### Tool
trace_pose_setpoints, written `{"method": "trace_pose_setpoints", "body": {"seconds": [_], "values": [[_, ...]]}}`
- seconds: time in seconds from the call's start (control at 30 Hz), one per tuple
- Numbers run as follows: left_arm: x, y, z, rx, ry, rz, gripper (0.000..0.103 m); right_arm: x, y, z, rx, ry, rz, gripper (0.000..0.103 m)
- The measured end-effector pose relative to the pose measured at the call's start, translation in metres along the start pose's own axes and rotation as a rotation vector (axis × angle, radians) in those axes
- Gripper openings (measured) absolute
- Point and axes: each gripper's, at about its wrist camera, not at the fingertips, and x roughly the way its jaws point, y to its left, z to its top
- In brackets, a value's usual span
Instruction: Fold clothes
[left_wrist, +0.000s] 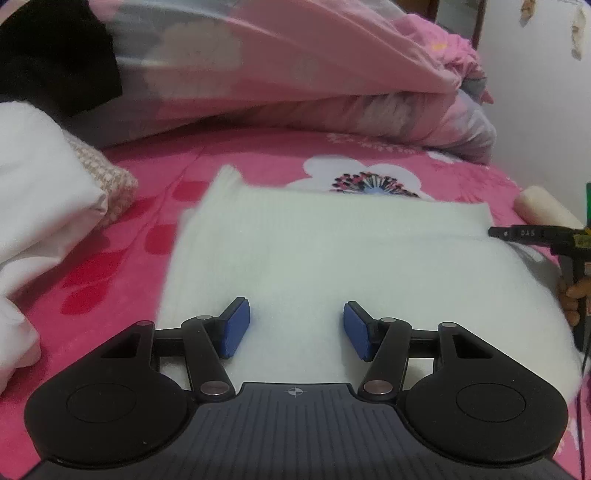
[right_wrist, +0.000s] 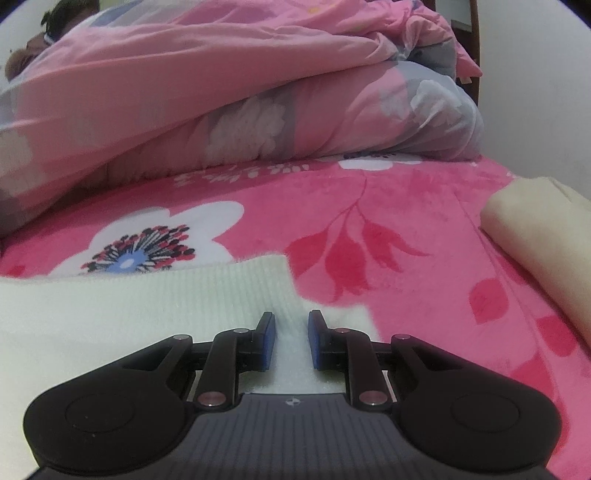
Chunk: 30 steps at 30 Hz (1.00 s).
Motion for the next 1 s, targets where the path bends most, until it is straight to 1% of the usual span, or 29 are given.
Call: {"method": "trace_pose_setpoints", "body": {"seconds": [0.03,0.17,0.27,0.37,0.47,0.57,0.63,0.73,0.83,1.0], "values": [[-0.002,0.0,-0.001,0.005,-0.009,0.001,0.057,0.0,-0.001,0.0,0.007,-0.003,0.007,0.021],[-0.012,-0.01,0.013,0.015,0.011,0.045,0.057,-0.001,-0.006,0.0,0.034,-0.012,0.039,0.024],[-0.015,-0.015,0.034,-0.005,-0.028,0.039,0.057,-0.002,-0.007,0.0,0.041,-0.013,0.055,0.027],[0.006,-0.018,0.058,-0.049,-0.041,0.047,0.057,-0.002,-0.005,0.001,0.03,-0.011,0.057,0.031],[0.037,-0.005,0.071,-0.138,-0.029,0.076,0.057,-0.002,-0.003,0.001,0.023,-0.011,0.057,0.032],[0.07,0.013,0.068,-0.199,0.018,0.13,0.057,-0.002,-0.003,0.0,0.026,-0.013,0.061,0.033],[0.076,0.019,0.059,-0.233,0.008,0.134,0.057,-0.002,-0.004,0.001,0.032,-0.013,0.068,0.033],[0.075,0.011,0.056,-0.194,-0.007,0.157,0.057,-0.002,-0.005,0.002,0.036,-0.011,0.076,0.035],[0.078,0.007,0.055,-0.168,-0.012,0.168,0.059,-0.002,-0.003,0.002,0.027,-0.008,0.076,0.037],[0.076,0.004,0.051,-0.158,-0.022,0.177,0.06,-0.002,-0.001,0.003,0.021,-0.007,0.075,0.038]]}}
